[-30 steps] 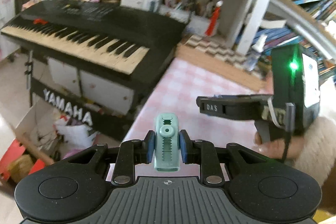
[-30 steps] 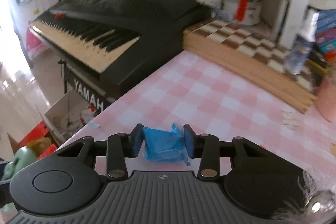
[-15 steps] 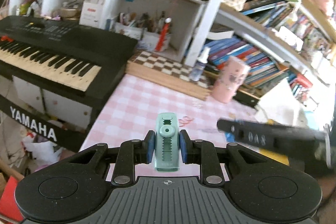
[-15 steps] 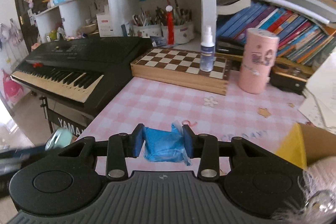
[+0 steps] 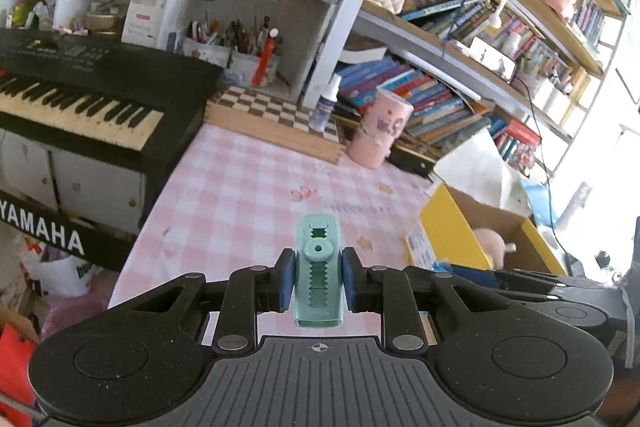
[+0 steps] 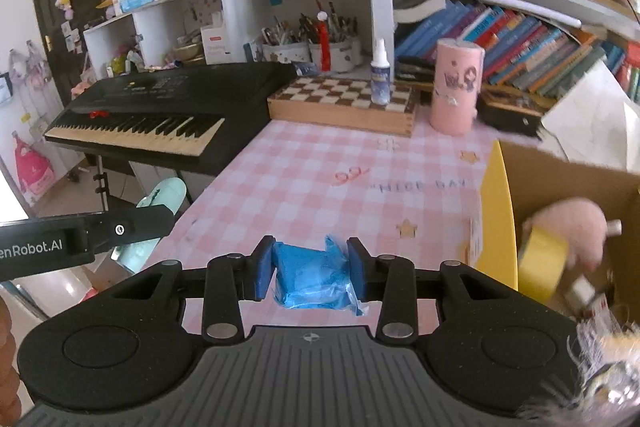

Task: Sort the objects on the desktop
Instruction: 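Carry the green clip and blue bag over the yellow box with both tools, then open the left tool to drop the clip while the right tool releases the bag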

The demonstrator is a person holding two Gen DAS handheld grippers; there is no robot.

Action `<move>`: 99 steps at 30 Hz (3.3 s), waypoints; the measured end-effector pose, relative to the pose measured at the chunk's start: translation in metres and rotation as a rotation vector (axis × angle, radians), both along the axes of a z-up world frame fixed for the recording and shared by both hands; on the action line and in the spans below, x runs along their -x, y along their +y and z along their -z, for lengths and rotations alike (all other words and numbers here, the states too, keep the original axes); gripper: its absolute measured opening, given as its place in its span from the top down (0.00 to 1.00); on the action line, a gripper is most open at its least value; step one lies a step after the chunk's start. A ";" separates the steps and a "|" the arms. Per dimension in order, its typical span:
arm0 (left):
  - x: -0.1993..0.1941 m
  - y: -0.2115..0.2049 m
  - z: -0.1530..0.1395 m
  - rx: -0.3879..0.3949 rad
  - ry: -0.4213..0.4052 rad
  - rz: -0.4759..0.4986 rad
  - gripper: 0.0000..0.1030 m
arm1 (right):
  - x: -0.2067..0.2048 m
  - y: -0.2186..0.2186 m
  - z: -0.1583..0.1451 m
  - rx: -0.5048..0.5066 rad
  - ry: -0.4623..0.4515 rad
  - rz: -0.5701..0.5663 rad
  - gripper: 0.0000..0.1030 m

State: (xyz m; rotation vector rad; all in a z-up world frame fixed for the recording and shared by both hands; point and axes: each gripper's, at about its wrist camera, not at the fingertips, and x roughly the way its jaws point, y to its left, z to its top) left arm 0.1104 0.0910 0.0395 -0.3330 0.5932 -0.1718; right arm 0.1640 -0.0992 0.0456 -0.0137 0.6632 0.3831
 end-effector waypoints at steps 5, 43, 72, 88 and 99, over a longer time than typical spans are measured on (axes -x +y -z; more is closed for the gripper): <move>0.031 -0.002 0.002 0.009 0.012 0.034 0.78 | 0.038 0.002 0.003 0.009 0.010 0.026 0.66; 0.063 -0.154 0.012 -0.025 0.008 0.557 0.78 | 0.176 -0.137 0.024 -0.014 0.085 0.550 0.66; -0.083 -0.314 0.028 -0.253 0.002 0.286 0.78 | 0.001 -0.299 -0.020 -0.032 -0.106 0.278 0.67; -0.092 -0.326 0.043 -0.348 0.066 0.211 0.62 | -0.073 -0.290 0.028 0.036 0.003 0.112 0.67; -0.045 -0.299 0.011 -0.328 -0.076 0.031 0.33 | -0.082 -0.286 0.035 0.039 0.031 0.052 0.67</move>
